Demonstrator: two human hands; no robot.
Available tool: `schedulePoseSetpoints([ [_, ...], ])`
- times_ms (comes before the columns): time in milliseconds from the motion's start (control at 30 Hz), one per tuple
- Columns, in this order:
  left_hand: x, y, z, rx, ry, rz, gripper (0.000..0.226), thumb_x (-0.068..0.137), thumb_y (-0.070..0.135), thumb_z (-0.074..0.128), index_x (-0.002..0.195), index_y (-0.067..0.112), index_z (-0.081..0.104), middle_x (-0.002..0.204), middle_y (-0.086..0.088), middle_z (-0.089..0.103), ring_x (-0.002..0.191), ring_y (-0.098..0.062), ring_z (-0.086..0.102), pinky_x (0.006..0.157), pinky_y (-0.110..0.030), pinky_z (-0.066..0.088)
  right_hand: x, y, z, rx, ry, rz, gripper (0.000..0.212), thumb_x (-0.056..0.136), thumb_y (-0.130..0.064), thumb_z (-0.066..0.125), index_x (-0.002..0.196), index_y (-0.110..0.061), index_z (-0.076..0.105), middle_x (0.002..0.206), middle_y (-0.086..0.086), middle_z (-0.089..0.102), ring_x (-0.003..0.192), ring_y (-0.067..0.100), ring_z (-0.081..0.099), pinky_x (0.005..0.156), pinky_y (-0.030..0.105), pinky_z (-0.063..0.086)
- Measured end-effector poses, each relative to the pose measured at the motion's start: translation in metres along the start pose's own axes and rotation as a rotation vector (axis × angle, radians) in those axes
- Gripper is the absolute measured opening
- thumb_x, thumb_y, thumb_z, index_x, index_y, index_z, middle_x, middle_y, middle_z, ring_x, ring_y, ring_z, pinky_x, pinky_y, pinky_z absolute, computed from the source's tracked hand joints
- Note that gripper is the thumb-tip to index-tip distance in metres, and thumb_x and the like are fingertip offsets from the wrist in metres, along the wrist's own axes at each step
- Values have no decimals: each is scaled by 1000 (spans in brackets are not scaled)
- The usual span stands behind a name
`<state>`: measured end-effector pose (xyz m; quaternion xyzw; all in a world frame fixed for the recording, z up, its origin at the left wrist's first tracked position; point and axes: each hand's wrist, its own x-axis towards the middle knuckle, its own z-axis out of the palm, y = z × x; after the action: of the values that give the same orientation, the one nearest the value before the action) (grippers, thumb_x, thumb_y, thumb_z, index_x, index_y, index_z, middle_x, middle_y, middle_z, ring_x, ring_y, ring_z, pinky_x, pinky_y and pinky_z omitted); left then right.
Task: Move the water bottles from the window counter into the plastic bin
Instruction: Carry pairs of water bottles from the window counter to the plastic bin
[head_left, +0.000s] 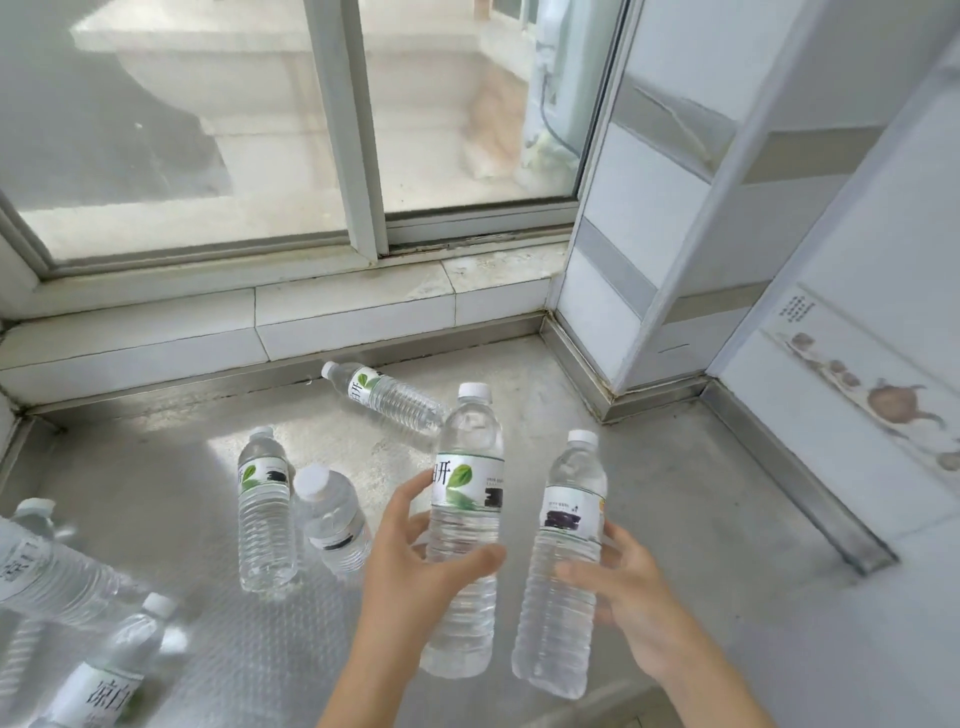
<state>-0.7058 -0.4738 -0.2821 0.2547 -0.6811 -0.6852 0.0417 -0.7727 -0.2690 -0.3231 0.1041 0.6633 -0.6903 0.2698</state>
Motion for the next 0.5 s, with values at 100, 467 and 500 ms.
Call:
schedulePoseSetpoints([
  [100,-11,14,15,-31,-81,6,88,35,33,91,113,54,57,106,2,73,88,-15,74,85,-46,59,-30,-10,-20,47,54,-71,91,33,-18,86,120,-19,58,109,12,70,94,31,69,69,40,56],
  [467,-103,35,132,-5,-454,74,90,34,32,91,113,56,56,97,5,77,88,-19,75,87,-50,57,-185,-8,-138,125,361,-381,100,31,-17,84,125,-26,52,108,7,70,85,21,71,61,33,56],
  [500,-116,34,145,5,-491,80,90,34,31,90,114,55,55,96,5,77,87,-19,75,87,-50,57,-201,-3,-151,137,390,-399,103,31,-16,85,127,-26,50,111,8,69,86,22,71,62,34,56],
])
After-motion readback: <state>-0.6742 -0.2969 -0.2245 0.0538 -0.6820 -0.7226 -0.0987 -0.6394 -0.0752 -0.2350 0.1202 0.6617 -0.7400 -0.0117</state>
